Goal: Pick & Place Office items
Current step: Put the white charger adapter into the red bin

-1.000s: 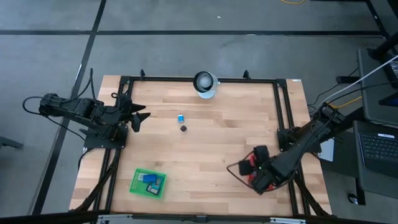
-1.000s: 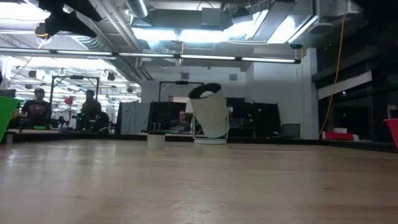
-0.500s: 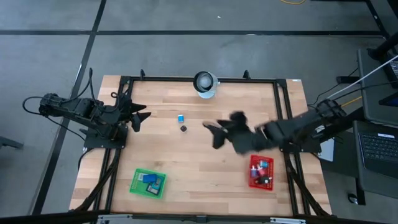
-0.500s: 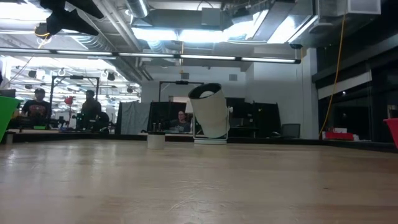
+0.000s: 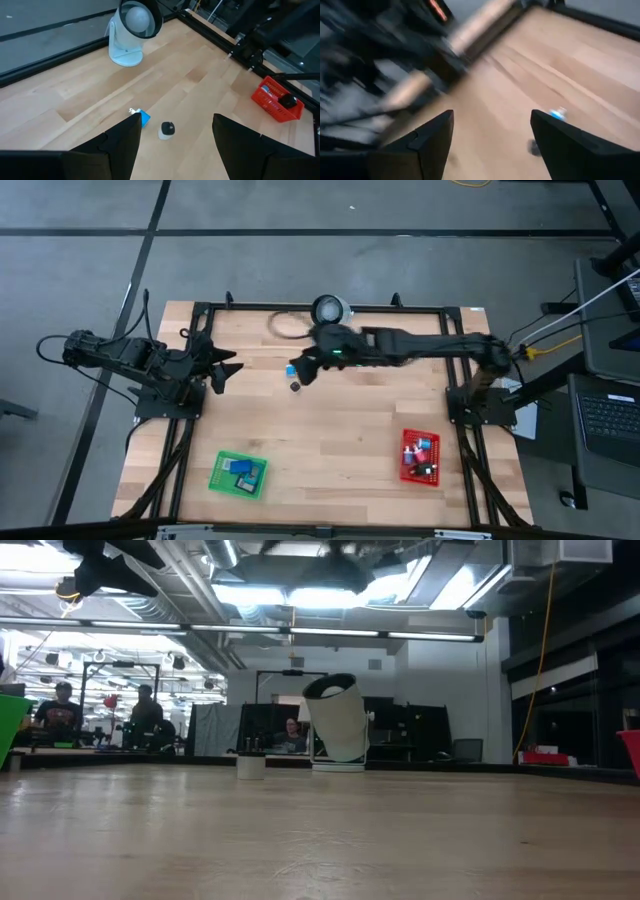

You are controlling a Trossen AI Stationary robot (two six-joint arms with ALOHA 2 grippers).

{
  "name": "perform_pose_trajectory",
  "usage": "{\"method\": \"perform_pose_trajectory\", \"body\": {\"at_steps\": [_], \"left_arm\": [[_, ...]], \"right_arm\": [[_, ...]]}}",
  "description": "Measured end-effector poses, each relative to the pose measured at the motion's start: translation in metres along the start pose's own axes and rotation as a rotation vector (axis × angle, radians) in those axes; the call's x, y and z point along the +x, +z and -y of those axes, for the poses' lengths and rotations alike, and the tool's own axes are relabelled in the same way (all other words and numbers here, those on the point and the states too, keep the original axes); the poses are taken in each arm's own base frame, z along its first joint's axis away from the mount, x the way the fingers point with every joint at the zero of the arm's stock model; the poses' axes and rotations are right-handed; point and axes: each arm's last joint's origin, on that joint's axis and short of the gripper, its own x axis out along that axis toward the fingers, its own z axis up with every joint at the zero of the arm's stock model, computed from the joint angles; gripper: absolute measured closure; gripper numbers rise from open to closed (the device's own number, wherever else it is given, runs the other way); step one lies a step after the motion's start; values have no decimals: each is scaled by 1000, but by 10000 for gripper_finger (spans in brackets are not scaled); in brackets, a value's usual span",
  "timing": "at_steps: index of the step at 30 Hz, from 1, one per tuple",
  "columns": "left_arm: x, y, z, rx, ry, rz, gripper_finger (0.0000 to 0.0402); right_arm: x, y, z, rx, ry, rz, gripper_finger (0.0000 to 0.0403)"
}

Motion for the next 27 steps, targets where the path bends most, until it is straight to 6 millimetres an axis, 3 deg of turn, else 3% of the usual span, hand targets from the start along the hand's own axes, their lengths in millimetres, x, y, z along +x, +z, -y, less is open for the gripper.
{"method": "perform_pose_trajectory", "body": {"at_steps": [6, 13, 20, 27], "left_arm": [[0, 0, 0, 0, 0, 0, 162], [0, 0, 0, 1, 3, -3, 162], [0, -1, -1, 10, 8, -12, 162], [0, -2, -2, 15, 14, -17, 162]], "right_arm": [[64, -2, -3, -115, -173, -221, 134], [125, -21, -4, -84, -136, -351, 134], [143, -43, 15, -77, -250, -479, 135], [156, -42, 30, -79, -277, -481, 135]]}}
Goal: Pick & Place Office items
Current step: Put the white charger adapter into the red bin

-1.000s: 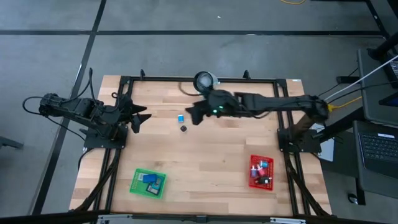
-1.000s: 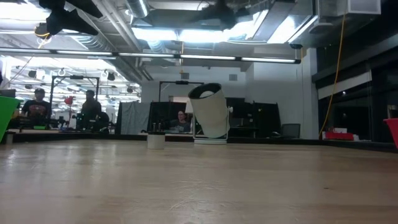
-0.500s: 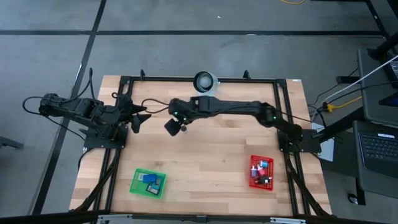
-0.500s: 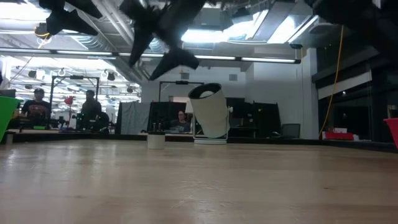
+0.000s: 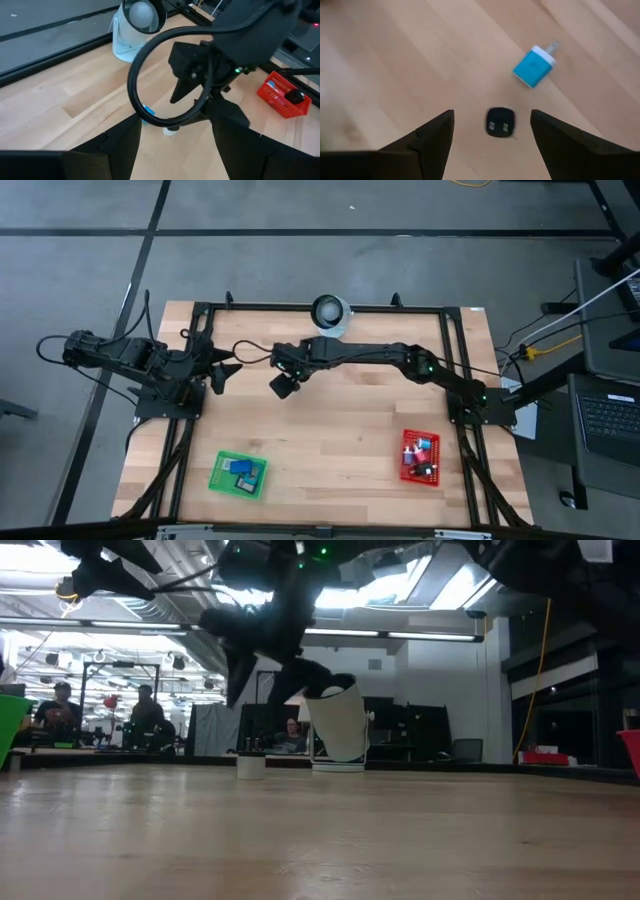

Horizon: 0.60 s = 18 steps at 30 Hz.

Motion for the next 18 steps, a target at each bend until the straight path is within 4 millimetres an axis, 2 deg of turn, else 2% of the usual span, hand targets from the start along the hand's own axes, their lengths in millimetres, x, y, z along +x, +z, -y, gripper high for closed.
{"method": "perform_pose_trajectory", "body": {"at_steps": [10, 18], "left_arm": [[0, -1, 0, 5, 3, -6, 162], [0, -1, -1, 8, 7, -8, 162]], "right_arm": [[40, -5, 9, 8, 5, -106, 135], [44, -5, 10, 8, 10, -114, 135]]}}
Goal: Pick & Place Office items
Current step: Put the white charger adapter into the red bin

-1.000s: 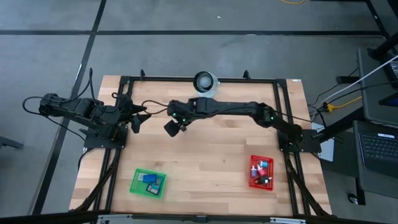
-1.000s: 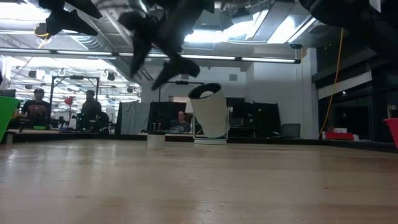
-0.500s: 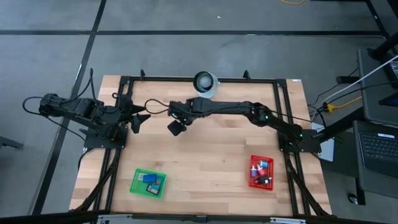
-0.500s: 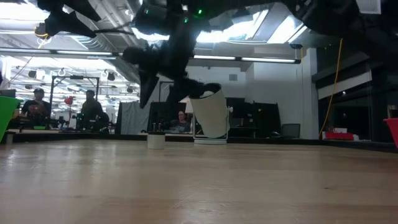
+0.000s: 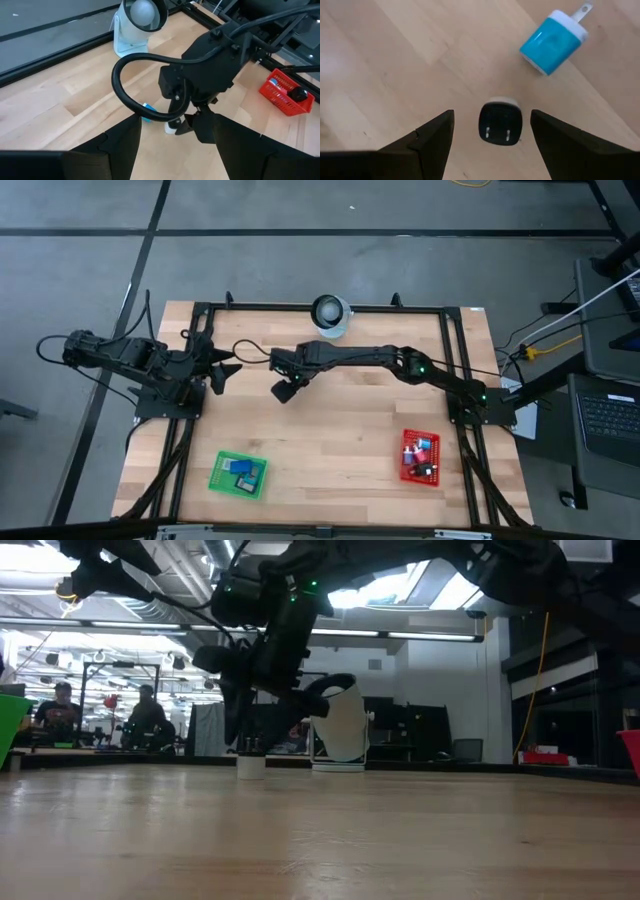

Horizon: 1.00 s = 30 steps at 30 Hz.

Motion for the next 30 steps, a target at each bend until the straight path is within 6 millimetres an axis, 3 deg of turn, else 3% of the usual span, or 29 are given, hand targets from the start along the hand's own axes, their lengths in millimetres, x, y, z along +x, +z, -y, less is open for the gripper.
{"method": "perform_pose_trajectory", "body": {"at_steps": [7, 16, 21, 26, 30], "left_arm": [[0, 0, 0, -9, 1, 5, 162], [0, 0, 0, -7, 8, 7, 162], [0, -1, -1, -10, 16, 0, 162], [0, -1, -2, -13, 21, -3, 162], [0, -1, -2, -16, 25, 6, 162]], "right_arm": [[27, -6, 5, 6, -13, -75, 135], [32, -7, 5, 3, -13, -82, 143], [32, -5, 7, 5, -28, -75, 185], [32, -3, 7, -14, -14, -54, 273], [31, -1, 8, -13, 5, -68, 273]]}}
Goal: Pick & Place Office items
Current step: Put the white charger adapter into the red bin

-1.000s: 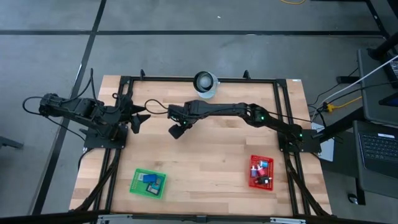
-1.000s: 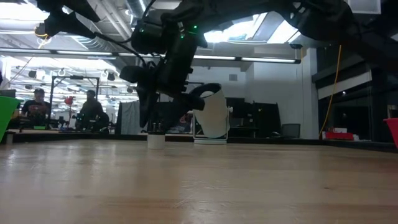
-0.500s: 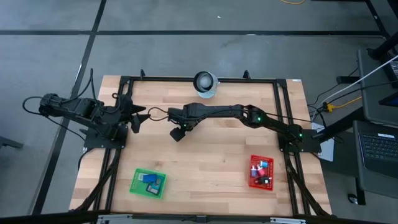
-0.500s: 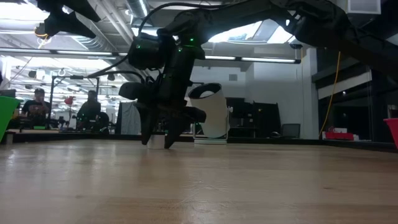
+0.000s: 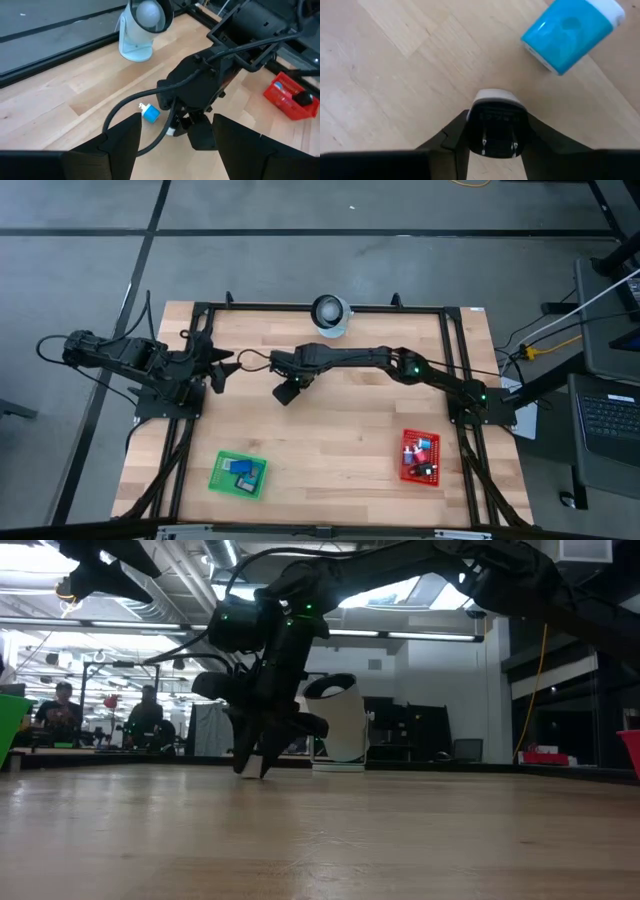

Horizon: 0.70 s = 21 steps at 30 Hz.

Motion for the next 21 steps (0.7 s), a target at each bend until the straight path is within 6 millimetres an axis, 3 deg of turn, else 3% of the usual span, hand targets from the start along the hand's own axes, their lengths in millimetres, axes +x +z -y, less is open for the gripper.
{"method": "perform_pose_trajectory", "body": {"at_steps": [5, 12, 21], "left_arm": [[-1, 5, 3, -15, -27, 59, 162], [-15, 23, 3, -48, -92, 263, 162], [-45, 31, -24, -92, -116, 419, 162]], "right_arm": [[-15, 5, -2, 2, 17, 52, 273], [-76, 25, 10, 61, 21, 228, 273], [-147, 33, 24, 99, -26, 425, 273]]}}
